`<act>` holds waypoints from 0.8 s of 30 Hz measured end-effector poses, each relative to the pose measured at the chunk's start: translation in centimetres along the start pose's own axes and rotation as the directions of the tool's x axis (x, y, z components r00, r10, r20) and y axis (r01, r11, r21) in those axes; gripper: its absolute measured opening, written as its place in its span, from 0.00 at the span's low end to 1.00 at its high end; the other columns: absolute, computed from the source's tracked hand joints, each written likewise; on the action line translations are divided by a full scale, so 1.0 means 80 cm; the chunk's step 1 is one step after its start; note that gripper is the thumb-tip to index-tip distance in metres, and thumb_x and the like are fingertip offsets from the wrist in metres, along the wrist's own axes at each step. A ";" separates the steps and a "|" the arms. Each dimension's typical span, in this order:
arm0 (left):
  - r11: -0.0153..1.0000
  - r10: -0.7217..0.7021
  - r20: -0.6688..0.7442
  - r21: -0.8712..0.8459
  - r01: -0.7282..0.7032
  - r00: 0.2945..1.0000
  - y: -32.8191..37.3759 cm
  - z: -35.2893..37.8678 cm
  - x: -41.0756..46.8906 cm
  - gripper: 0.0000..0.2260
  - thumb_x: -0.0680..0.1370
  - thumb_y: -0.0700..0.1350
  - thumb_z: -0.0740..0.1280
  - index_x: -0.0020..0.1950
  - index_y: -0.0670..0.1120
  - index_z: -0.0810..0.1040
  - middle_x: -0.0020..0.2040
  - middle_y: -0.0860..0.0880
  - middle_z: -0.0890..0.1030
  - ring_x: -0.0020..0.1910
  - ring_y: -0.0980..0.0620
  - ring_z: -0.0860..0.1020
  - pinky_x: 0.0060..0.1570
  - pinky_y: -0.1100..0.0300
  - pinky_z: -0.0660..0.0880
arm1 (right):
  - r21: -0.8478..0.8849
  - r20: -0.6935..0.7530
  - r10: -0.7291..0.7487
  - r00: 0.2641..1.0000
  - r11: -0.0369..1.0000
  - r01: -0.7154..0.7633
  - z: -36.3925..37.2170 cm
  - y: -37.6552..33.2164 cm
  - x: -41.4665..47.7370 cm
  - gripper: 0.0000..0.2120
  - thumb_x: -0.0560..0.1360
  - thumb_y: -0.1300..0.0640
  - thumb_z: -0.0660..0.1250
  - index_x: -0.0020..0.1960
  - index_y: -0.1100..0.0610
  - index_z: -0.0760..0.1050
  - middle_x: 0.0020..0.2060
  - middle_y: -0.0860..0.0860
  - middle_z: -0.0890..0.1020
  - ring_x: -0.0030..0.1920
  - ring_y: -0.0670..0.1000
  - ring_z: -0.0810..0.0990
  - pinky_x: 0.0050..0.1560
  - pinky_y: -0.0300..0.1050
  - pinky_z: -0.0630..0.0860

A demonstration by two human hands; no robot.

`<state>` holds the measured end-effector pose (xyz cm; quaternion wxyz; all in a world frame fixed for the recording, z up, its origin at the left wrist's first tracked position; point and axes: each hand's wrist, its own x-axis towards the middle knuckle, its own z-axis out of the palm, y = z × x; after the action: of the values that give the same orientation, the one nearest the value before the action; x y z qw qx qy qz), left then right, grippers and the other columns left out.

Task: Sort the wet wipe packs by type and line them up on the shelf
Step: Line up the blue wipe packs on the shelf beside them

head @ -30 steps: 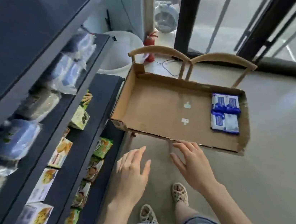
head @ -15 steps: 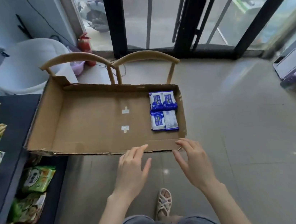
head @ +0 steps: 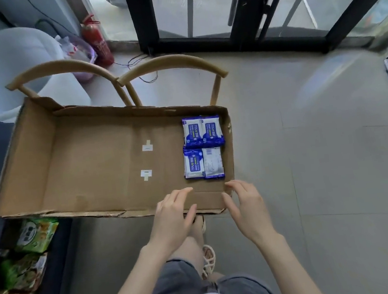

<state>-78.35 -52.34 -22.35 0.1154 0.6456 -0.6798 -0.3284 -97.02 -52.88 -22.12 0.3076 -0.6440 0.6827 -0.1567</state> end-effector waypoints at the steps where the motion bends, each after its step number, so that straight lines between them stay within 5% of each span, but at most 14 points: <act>1: 1.000 -0.013 0.019 0.001 0.013 1.000 -0.002 0.005 0.017 0.18 0.79 0.47 0.63 0.69 0.48 0.69 0.62 0.52 0.75 0.61 0.53 0.71 0.61 0.58 0.63 | 0.004 0.015 0.013 1.000 1.000 -0.014 0.002 0.005 0.015 0.14 0.78 0.56 0.65 0.61 0.59 0.76 0.58 0.53 0.79 0.60 0.53 0.73 0.62 0.43 0.67; 11: 0.946 -0.275 0.183 -0.125 0.300 0.944 -0.053 0.061 0.207 0.15 0.78 0.43 0.64 0.65 0.46 0.72 0.57 0.50 0.76 0.57 0.51 0.75 0.58 0.56 0.70 | -0.013 0.183 0.182 0.966 0.983 -0.182 0.046 0.054 0.199 0.14 0.78 0.55 0.63 0.62 0.58 0.74 0.59 0.52 0.77 0.59 0.52 0.72 0.55 0.36 0.63; 18: 0.821 -0.487 0.246 -0.199 0.536 0.838 -0.105 0.140 0.302 0.15 0.78 0.43 0.64 0.65 0.46 0.71 0.57 0.48 0.76 0.54 0.51 0.75 0.55 0.56 0.73 | -0.027 0.293 0.350 0.890 0.933 -0.358 0.116 0.112 0.285 0.15 0.79 0.54 0.62 0.64 0.58 0.72 0.61 0.52 0.76 0.60 0.53 0.72 0.57 0.43 0.67; 24: 0.681 -0.646 0.220 -0.264 0.683 0.731 -0.153 0.211 0.344 0.23 0.76 0.46 0.69 0.68 0.44 0.68 0.62 0.46 0.73 0.59 0.50 0.74 0.59 0.52 0.73 | 0.020 0.314 0.460 0.830 0.871 -0.490 0.189 0.155 0.333 0.26 0.78 0.54 0.64 0.72 0.60 0.60 0.70 0.55 0.66 0.67 0.52 0.67 0.61 0.41 0.66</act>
<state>-82.20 -72.93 -49.81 0.0566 0.8006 -0.3396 -0.4903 -96.85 -74.58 -47.02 0.4682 -0.4540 0.7580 -0.0096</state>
